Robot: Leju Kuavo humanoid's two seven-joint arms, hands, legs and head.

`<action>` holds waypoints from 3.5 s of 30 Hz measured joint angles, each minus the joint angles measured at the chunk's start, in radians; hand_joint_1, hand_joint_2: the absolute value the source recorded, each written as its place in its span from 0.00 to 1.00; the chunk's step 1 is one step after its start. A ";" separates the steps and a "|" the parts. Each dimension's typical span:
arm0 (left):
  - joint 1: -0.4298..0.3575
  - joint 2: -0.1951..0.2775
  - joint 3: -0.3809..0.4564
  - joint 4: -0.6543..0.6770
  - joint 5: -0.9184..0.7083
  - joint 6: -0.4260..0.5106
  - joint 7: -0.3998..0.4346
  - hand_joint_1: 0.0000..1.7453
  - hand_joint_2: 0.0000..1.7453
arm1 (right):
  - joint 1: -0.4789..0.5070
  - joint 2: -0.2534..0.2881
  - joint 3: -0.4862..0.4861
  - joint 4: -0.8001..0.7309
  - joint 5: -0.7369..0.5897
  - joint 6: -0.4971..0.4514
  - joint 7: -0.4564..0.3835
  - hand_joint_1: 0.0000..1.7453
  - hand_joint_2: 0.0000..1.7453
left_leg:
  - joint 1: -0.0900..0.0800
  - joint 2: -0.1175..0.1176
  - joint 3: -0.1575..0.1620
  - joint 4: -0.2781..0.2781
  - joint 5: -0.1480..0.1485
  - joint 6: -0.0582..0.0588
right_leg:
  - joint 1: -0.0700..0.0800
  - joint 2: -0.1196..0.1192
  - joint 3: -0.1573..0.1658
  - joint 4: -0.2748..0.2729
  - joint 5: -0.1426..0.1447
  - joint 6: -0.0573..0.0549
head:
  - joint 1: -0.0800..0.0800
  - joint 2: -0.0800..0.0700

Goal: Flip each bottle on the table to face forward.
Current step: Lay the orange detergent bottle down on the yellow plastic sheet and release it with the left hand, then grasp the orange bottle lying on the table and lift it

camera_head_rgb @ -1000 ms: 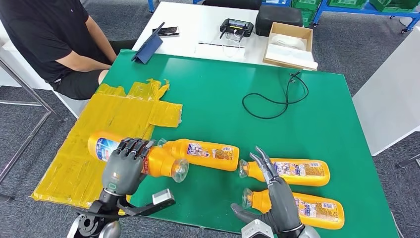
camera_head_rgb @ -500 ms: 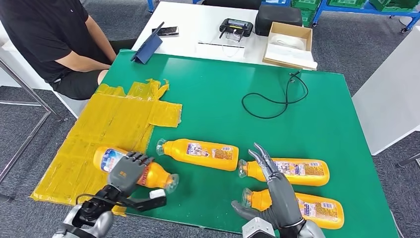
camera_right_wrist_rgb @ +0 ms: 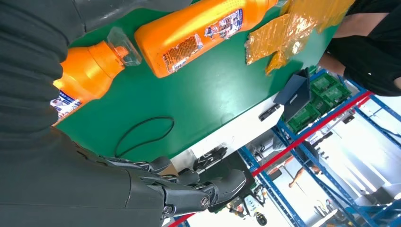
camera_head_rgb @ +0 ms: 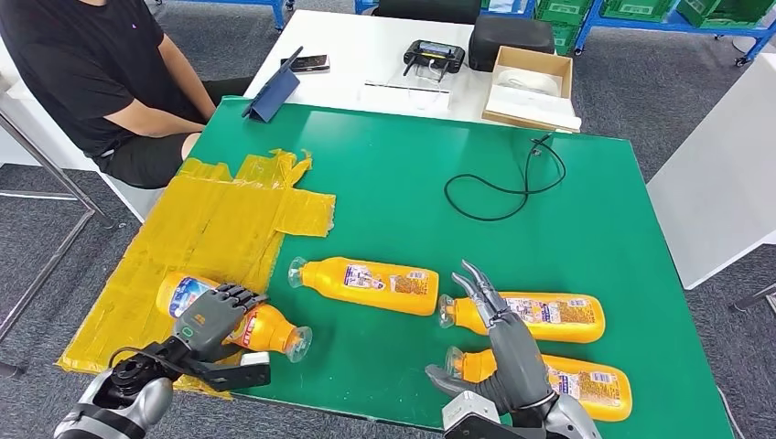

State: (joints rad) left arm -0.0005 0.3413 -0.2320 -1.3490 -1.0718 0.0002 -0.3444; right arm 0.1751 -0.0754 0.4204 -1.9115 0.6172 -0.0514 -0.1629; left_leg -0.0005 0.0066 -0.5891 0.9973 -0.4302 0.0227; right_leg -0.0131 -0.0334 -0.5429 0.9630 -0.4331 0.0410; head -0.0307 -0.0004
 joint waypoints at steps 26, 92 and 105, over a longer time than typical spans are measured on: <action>0.115 -0.100 0.108 -0.156 0.368 -0.034 -0.139 0.00 0.00 | -0.021 0.019 0.012 0.055 0.099 -0.031 0.018 0.00 1.00 | 0.000 -0.005 -0.007 0.001 0.001 0.001 | -0.001 -0.002 -0.008 0.000 -0.002 0.003 | 0.000 0.000; -0.061 -0.313 0.302 -0.166 1.052 -0.486 -0.050 0.00 0.00 | -0.540 0.156 0.193 0.718 0.243 0.147 0.284 0.00 1.00 | 0.000 -0.005 -0.013 0.002 0.003 0.002 | -0.001 -0.002 -0.012 0.002 -0.001 0.003 | 0.000 0.000; -0.093 -0.329 0.288 -0.119 1.057 -0.491 -0.051 0.00 0.00 | -0.610 0.225 0.223 0.898 0.271 0.139 0.303 0.00 1.00 | 0.000 -0.004 -0.013 0.002 0.003 0.002 | -0.001 -0.002 -0.013 0.002 -0.001 0.003 | 0.000 0.000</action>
State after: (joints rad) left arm -0.0937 0.0119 0.0558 -1.4676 -0.0146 -0.4910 -0.3954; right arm -0.4345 0.1500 0.6434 -1.0132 0.8884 0.0878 0.1404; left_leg -0.0008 0.0022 -0.6024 0.9988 -0.4273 0.0245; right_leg -0.0137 -0.0359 -0.5560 0.9648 -0.4338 0.0442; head -0.0302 -0.0004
